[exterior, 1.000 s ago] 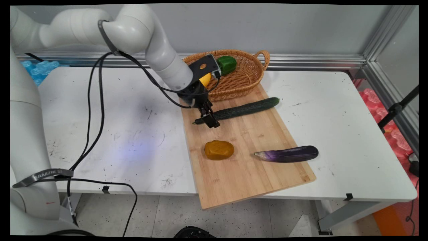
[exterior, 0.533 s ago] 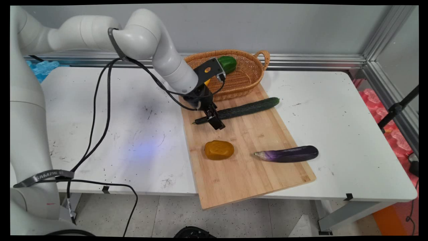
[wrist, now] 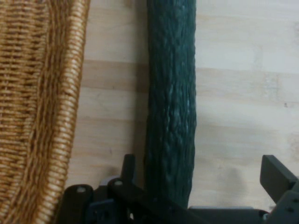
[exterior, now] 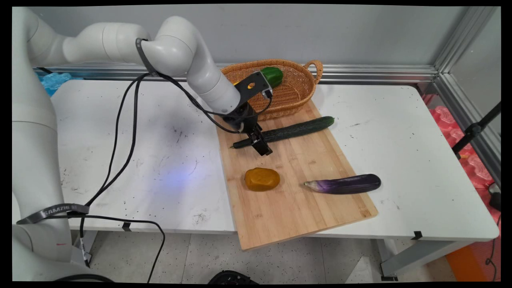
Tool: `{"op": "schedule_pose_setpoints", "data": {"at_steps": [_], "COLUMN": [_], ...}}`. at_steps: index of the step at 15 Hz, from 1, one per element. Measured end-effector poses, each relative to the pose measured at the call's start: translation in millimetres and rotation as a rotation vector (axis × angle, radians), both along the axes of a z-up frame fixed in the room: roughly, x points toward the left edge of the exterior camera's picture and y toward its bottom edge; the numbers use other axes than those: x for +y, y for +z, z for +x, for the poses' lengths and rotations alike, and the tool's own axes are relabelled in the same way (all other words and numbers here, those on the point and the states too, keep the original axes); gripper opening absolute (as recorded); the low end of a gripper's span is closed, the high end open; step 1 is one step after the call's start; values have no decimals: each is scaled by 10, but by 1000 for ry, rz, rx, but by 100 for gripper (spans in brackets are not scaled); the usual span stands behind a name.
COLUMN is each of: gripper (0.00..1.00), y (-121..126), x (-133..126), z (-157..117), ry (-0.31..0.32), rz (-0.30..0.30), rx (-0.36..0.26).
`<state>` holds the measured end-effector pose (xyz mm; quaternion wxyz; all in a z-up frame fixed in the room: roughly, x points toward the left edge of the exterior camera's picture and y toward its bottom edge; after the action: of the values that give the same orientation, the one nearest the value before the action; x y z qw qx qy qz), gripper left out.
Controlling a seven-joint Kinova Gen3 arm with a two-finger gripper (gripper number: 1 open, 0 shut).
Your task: Pick up the cucumber from the cutting board
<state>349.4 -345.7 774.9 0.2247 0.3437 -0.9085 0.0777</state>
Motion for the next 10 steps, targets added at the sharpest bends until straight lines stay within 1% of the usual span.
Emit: {"op": "schedule_pose_setpoints", "data": {"at_steps": [10], "gripper": [100], "y": [2], "x": [22], "z": [-135], "ry": [0], "rz": [9], "rx": [24]}}
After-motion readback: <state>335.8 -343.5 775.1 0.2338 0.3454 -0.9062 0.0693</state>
